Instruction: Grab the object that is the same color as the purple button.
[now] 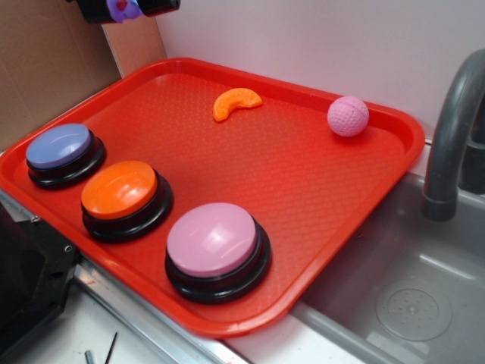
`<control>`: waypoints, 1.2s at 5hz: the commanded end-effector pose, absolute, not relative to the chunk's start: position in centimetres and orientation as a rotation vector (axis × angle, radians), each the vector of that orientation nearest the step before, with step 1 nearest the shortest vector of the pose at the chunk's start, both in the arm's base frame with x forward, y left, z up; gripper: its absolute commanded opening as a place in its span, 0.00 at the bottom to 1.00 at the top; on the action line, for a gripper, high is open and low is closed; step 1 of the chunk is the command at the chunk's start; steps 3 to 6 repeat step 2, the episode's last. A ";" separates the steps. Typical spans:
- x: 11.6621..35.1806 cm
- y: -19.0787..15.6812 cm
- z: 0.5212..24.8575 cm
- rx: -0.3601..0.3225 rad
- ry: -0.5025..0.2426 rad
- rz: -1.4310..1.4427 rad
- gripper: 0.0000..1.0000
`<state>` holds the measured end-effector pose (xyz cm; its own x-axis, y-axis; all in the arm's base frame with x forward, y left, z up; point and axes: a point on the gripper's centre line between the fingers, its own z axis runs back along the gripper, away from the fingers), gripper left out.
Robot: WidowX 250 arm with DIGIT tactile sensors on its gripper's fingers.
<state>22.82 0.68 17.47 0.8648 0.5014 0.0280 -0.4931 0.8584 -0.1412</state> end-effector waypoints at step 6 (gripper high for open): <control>19.3 -0.7 20.1 -0.141 -0.090 0.467 0.00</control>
